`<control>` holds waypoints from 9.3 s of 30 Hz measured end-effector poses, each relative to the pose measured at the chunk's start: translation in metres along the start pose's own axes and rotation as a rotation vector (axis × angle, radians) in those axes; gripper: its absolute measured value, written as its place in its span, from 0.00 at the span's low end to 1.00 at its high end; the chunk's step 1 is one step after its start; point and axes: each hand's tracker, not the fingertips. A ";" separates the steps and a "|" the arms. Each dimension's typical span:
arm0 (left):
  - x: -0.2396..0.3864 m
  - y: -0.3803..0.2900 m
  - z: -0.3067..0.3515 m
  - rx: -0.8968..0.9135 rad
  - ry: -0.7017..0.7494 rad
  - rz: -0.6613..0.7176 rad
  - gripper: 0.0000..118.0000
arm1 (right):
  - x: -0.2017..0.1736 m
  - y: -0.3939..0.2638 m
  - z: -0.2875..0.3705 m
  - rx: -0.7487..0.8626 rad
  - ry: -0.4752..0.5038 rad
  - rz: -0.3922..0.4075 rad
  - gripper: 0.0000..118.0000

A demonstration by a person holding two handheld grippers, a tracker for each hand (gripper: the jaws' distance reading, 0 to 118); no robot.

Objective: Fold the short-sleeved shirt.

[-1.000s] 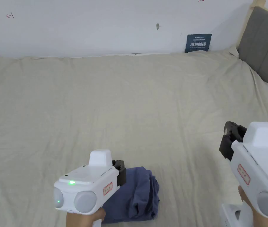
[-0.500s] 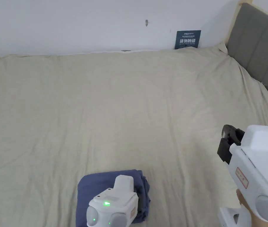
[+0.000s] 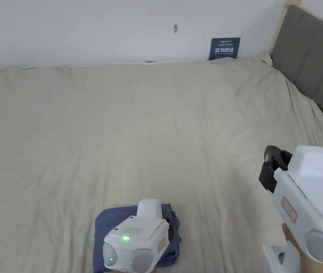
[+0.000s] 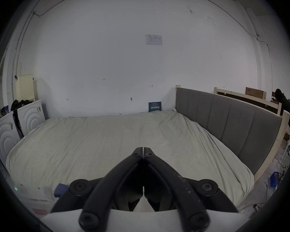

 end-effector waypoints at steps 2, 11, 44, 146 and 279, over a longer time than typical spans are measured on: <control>-0.002 0.022 0.025 0.084 -0.014 -0.053 0.00 | -0.005 0.004 0.002 0.013 0.013 0.003 0.01; -0.031 0.095 0.115 0.344 0.163 -0.215 0.00 | -0.036 0.016 0.013 0.089 0.063 0.015 0.01; -0.136 0.093 0.194 0.541 0.441 -0.121 0.00 | -0.095 0.029 0.017 0.192 0.114 0.109 0.01; -0.415 0.115 0.263 0.138 0.648 0.213 0.91 | -0.214 -0.017 -0.048 -0.026 0.217 0.139 0.01; -0.090 0.126 0.189 0.720 0.468 -0.162 1.00 | -0.092 0.065 0.030 0.327 0.041 0.111 1.00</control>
